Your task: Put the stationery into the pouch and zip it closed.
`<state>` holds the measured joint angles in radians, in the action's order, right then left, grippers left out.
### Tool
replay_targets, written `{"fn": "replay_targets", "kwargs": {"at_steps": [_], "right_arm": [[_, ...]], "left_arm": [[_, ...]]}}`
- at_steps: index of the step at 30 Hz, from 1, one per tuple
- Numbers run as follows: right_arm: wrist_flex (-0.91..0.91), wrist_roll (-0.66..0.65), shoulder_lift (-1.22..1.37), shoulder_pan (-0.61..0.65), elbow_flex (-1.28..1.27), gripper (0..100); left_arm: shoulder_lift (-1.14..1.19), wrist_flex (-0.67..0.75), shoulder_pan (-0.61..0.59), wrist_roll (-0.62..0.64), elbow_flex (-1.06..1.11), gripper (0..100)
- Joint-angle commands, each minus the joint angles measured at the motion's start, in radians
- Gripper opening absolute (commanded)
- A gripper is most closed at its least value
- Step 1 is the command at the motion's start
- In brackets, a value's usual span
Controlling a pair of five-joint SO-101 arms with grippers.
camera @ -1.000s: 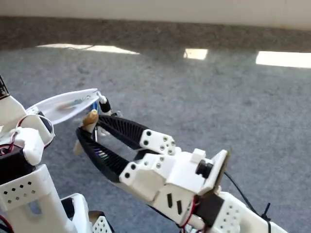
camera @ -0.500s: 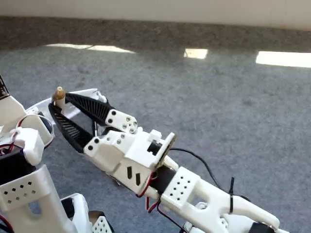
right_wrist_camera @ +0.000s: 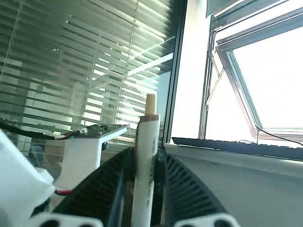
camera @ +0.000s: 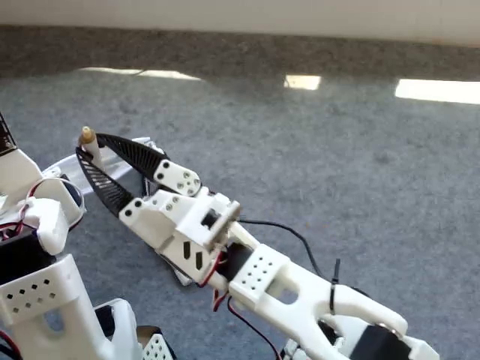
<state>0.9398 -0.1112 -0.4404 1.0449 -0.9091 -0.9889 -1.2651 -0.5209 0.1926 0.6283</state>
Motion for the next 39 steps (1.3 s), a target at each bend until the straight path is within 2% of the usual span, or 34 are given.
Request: {"fn": "replay_targets", "kwargs": {"at_steps": [1, 6, 11, 28, 31, 36, 39], "right_arm": [[0.019, -0.009, 0.067, -0.028, 0.082, 0.5], [0.019, -0.009, 0.125, -0.019, 0.093, 1.2], [0.013, -0.008, 0.125, -0.004, 0.087, 10.9], [-0.005, -0.008, 0.09, 0.018, 0.087, 10.9], [-0.168, 0.011, 0.001, 0.016, 0.093, 10.9], [-0.499, 0.209, -0.143, -0.031, 0.14, 10.9], [-0.661, 0.267, -0.174, -0.084, 0.22, 10.9]], "left_arm": [[0.002, 0.025, 0.01, 0.008, -0.013, 1], [0.002, 0.025, 0.01, 0.006, -0.013, 1], [0.002, 0.025, 0.008, 0.006, -0.012, 1], [0.002, 0.023, -0.007, -0.018, -0.012, 1], [0.002, 0.025, -0.058, -0.018, -0.018, 1], [-0.005, 0.043, -0.162, -0.015, -0.019, 1], [-0.005, 0.049, -0.222, -0.012, -0.019, 1]]}}
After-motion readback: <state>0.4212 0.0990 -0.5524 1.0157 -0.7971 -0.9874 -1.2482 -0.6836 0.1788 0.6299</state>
